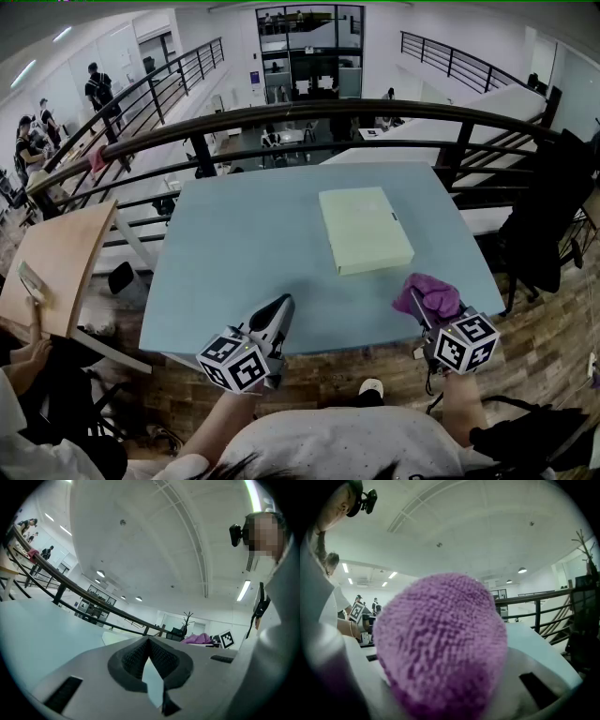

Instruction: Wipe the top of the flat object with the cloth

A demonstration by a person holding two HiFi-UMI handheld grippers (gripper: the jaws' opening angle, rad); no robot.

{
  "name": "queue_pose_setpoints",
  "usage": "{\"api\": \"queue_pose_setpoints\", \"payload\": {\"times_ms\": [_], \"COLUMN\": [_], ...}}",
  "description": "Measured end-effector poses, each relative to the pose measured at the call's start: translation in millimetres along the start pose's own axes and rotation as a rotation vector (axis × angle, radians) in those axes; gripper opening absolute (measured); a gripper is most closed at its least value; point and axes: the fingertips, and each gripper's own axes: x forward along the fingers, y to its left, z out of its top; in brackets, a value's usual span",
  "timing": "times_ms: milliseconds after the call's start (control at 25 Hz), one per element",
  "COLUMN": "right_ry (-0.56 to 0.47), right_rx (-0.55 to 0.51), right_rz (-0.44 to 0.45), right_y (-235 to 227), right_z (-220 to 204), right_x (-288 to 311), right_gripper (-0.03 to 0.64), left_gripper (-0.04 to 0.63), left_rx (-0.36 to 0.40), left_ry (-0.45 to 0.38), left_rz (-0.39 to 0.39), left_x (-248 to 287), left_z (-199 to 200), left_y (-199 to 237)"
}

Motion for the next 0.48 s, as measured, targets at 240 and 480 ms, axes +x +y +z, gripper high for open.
{"api": "queue_pose_setpoints", "payload": {"times_ms": [240, 480], "right_ry": [0.007, 0.013], "right_rx": [-0.003, -0.001], "right_rz": [-0.001, 0.001], "right_y": [7.3, 8.7], "right_z": [-2.8, -8.4], "right_x": [7.1, 6.3], "right_gripper": [0.029, 0.029], "left_gripper": [0.000, 0.000], "left_rx": [0.001, 0.000], "left_ry": [-0.007, -0.003], "left_rz": [0.005, 0.006], "left_x": [-8.2, -8.4], "left_z": [4.9, 0.2], "left_y": [9.0, 10.5]}}
